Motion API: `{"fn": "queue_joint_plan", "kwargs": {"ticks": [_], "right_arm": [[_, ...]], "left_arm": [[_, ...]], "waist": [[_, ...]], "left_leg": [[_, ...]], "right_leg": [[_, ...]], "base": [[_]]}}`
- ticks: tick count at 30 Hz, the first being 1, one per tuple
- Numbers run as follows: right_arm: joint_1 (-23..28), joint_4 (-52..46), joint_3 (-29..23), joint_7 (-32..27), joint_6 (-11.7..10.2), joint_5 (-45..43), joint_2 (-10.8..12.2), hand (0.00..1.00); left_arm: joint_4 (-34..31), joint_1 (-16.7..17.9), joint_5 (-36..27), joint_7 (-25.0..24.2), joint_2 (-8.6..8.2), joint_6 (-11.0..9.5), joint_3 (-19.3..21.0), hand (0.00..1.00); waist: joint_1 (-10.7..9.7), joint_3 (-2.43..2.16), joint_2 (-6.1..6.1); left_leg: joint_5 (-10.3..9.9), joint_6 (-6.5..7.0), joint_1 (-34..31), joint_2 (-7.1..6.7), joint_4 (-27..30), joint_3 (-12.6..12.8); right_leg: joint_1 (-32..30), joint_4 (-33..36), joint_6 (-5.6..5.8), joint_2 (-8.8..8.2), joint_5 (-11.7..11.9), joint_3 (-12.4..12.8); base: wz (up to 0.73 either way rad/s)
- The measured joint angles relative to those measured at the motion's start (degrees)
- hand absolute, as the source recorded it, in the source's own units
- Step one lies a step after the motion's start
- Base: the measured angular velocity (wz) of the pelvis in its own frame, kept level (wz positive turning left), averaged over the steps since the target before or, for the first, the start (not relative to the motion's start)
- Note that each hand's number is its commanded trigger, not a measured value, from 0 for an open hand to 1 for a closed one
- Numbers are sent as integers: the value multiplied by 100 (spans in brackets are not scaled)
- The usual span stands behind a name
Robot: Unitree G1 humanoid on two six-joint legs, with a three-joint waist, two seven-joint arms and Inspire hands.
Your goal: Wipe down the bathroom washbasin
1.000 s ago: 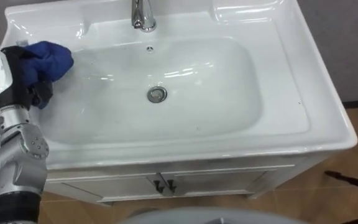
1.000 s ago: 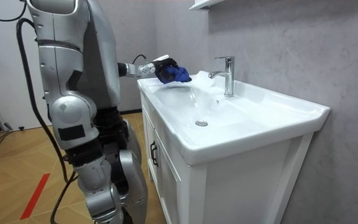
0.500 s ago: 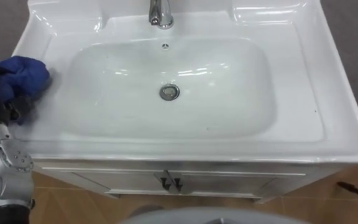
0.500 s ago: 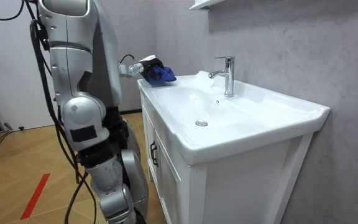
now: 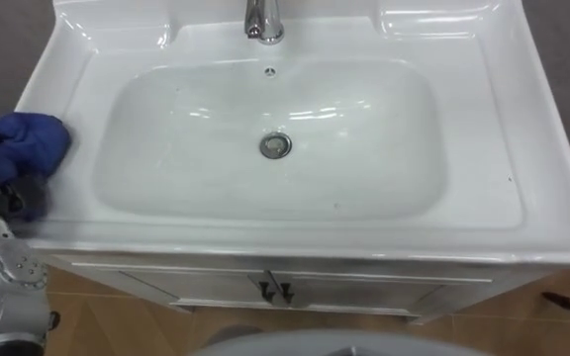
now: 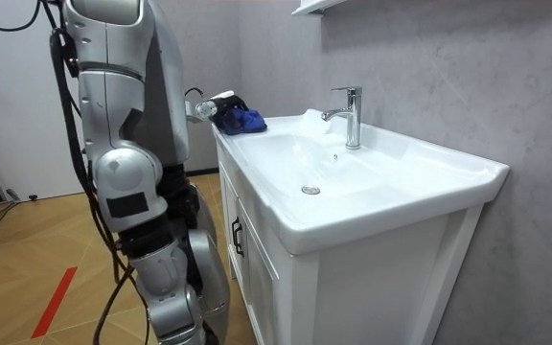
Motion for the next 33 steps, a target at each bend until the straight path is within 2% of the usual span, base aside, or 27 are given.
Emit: {"fn": "queue_joint_plan", "kwargs": {"ticks": [5, 6, 7, 8, 9, 11, 12, 20, 26, 32, 33], "right_arm": [[72, -115, -1, 1, -1, -6, 6, 0], [92, -180, -1, 3, 0, -3, 6, 0], [79, -200, 9, 11, -2, -7, 7, 0], [63, -199, 11, 11, -2, -8, 9, 0], [61, -197, 12, 11, -4, -7, 9, 0], [53, -197, 13, 8, -11, -10, 14, 0], [54, -197, 14, 6, -18, -13, 17, 0], [26, -202, 17, 3, -26, -29, 53, 0], [48, -184, 155, -10, -28, 156, 164, 0], [59, -139, 222, -71, -1, 142, 231, 0], [61, -133, 222, -70, 4, 142, 234, 0]], "left_arm": [[0, 22, 2, -1, -6, -3, 0, 0], [-3, 22, 0, -1, -6, -5, -1, 0], [-7, 19, -6, -1, -6, -5, -14, 0], [-7, 19, -12, -1, -6, -7, -19, 0], [-7, 19, -64, -1, -6, -12, -21, 0], [-11, 14, -130, -1, -6, -16, -21, 0], [-11, 5, -192, -1, -6, -31, -21, 0], [-204, 0, -505, -51, -21, -103, -30, 0], [-494, -9, -668, -58, -84, -108, -148, 0], [-1071, -15, -663, -52, -85, -97, -210, 0], [-1212, -26, -663, -51, -84, -97, -233, 0]], "waist": [[-13, 19, -43], [-13, -5, -10], [-28, 7, -37], [-32, -12, -9], [-35, 5, -37], [-50, -1, -26], [-60, 20, -58], [-116, 26, -74], [-180, 41, -100], [-220, 37, -61], [-224, 48, -61]], "left_leg": [[0, 0, 7, 0, 0, 6], [0, 0, 6, 0, 3, 6], [0, 0, 6, 1, 5, 5], [0, 0, 6, 1, 10, 4], [0, 0, 5, 1, 11, 3], [0, 0, -3, 2, 30, 1], [0, 0, -3, 3, 32, 2], [0, 0, -9, 3, 33, -2], [0, 0, -4, 4, 34, -10], [0, 0, -66, 9, 33, -20], [0, 0, -75, 8, 33, -21]], "right_leg": [[0, 0, 1, -1, -1, 10], [1, 1, 1, -2, -2, 9], [5, -4, 1, 0, -1, 10], [8, -6, 1, 0, -1, 10], [9, -6, 0, 1, -1, 9], [10, -4, 0, 1, -1, 6], [12, -3, 0, 1, -1, 4], [13, -15, 0, 1, -1, -1], [27, -32, 0, 10, -1, 6], [-2, -111, 7, 31, 19, 8], [-11, -112, 7, 31, 19, 7]], "base": [[0], [0], [0], [0], [0], [0], [0], [0], [0], [0], [0]]}}
